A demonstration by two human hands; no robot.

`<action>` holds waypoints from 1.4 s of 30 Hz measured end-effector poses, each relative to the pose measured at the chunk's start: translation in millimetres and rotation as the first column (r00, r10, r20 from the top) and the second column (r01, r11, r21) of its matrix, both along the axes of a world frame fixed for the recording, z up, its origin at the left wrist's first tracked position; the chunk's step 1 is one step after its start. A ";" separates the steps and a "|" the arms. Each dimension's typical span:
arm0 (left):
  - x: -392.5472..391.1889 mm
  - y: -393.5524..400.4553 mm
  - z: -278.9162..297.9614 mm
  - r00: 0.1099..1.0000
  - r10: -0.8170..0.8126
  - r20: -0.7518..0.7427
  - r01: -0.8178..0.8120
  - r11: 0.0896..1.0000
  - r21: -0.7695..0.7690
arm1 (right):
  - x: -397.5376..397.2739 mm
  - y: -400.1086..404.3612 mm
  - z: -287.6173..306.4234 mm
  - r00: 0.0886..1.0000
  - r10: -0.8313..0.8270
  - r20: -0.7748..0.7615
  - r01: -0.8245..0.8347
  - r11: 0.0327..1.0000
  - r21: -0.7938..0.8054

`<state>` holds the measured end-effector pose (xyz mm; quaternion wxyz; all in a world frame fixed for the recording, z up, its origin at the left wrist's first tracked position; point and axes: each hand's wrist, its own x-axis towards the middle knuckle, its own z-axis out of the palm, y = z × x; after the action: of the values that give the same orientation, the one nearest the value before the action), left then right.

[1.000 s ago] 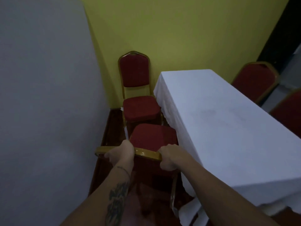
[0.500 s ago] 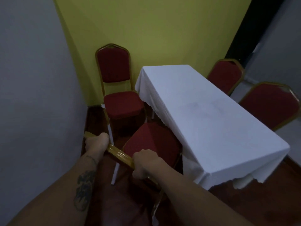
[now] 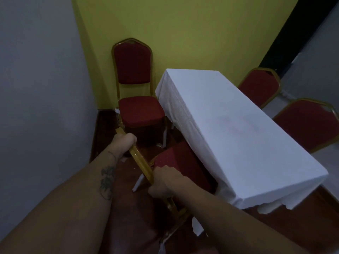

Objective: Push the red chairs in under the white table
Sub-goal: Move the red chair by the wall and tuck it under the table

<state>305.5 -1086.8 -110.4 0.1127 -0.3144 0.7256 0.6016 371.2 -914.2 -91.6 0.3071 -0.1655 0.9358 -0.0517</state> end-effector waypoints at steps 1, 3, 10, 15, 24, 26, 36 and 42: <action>-4.7 -1.6 -1.5 1.000 0.006 -0.009 -0.006 1.000 0.007 | -1.5 -0.8 -2.0 1.000 -0.017 -0.007 0.017 1.000 -0.006; -15.9 -6.7 -8.1 1.000 0.016 -0.009 -0.016 1.000 0.015 | -3.5 -3.2 -6.8 0.998 -0.062 -0.031 0.060 0.998 -0.035; -29.5 2.0 -19.7 0.984 0.170 -0.046 -0.175 0.976 -0.128 | -19.8 -12.2 -20.0 0.990 -0.137 -0.019 0.135 0.987 -0.086; -11.9 30.4 1.2 0.997 0.076 0.001 -0.075 0.991 -0.110 | -29.6 -18.6 -26.9 0.970 -0.244 -0.009 0.240 0.958 -0.156; -44.8 41.8 9.5 0.988 -0.150 0.043 0.153 0.986 -0.068 | -47.3 4.4 -42.8 0.912 -0.406 -0.063 0.363 0.867 -0.341; -58.1 51.8 5.3 0.984 -0.173 0.029 0.175 0.980 -0.092 | -57.9 12.5 -42.5 0.905 -0.419 -0.076 0.372 0.864 -0.340; -121.7 59.3 15.1 0.946 -0.321 0.043 0.323 0.943 -0.075 | -115.6 16.9 -48.7 0.866 -0.494 -0.077 0.436 0.822 -0.366; -138.4 46.5 13.7 0.940 -0.342 0.012 0.341 0.933 -0.118 | -135.4 0.4 -50.8 0.871 -0.484 -0.084 0.430 0.834 -0.346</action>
<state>167.2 -1040.4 -96.7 0.1935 -0.1874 0.8040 0.5301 235.8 -913.8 -142.4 0.1752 0.0127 0.9498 -0.2590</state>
